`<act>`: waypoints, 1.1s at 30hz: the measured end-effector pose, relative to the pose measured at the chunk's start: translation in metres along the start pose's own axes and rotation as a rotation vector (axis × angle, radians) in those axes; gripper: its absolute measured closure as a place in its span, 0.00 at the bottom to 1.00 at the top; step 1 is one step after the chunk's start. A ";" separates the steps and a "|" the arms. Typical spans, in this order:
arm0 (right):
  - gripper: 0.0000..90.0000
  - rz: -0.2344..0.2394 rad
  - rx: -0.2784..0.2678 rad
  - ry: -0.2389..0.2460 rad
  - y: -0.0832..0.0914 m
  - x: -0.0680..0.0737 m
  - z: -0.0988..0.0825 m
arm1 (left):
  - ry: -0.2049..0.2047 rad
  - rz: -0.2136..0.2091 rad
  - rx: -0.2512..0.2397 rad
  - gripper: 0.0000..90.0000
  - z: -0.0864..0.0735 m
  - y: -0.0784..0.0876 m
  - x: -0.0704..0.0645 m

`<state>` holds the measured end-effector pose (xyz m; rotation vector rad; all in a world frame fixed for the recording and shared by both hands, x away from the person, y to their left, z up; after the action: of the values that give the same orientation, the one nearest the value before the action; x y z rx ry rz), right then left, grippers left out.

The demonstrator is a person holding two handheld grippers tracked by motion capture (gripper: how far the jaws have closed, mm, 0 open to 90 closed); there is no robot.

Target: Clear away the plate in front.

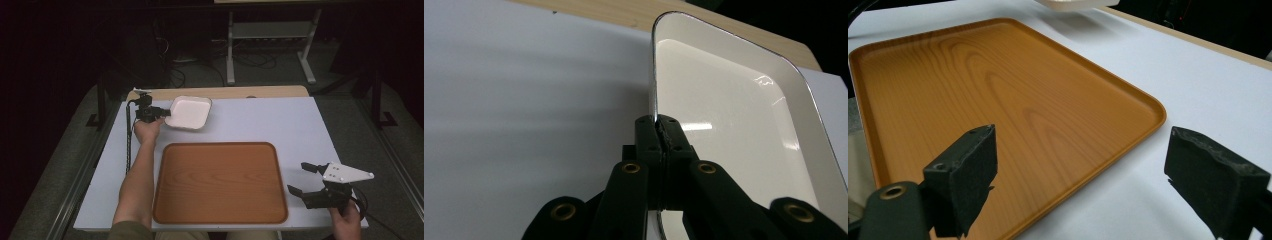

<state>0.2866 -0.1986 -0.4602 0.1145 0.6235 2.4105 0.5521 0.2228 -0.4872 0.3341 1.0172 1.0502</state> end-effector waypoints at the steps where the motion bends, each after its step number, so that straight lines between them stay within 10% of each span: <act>1: 0.14 0.000 0.000 0.000 0.000 0.000 0.000 | -0.004 -0.008 -0.003 0.99 0.000 0.002 -0.002; 33: 0.14 -0.013 -0.005 -0.005 0.001 -0.001 0.001 | -0.069 -0.185 0.001 0.99 -0.035 0.061 -0.039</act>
<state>0.2869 -0.1994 -0.4589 0.1145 0.6139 2.3986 0.4846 0.2126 -0.4446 0.2695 0.9676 0.8660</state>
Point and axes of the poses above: each handheld gripper's, and its own axes: y roughly backward along the jaws, z roughly out of its top, x roughly to its left, the point moved 10 cm from there along -y, roughly forward along the jaws, and after that the axes turned 6 degrees about y, right-handed, at the moved point
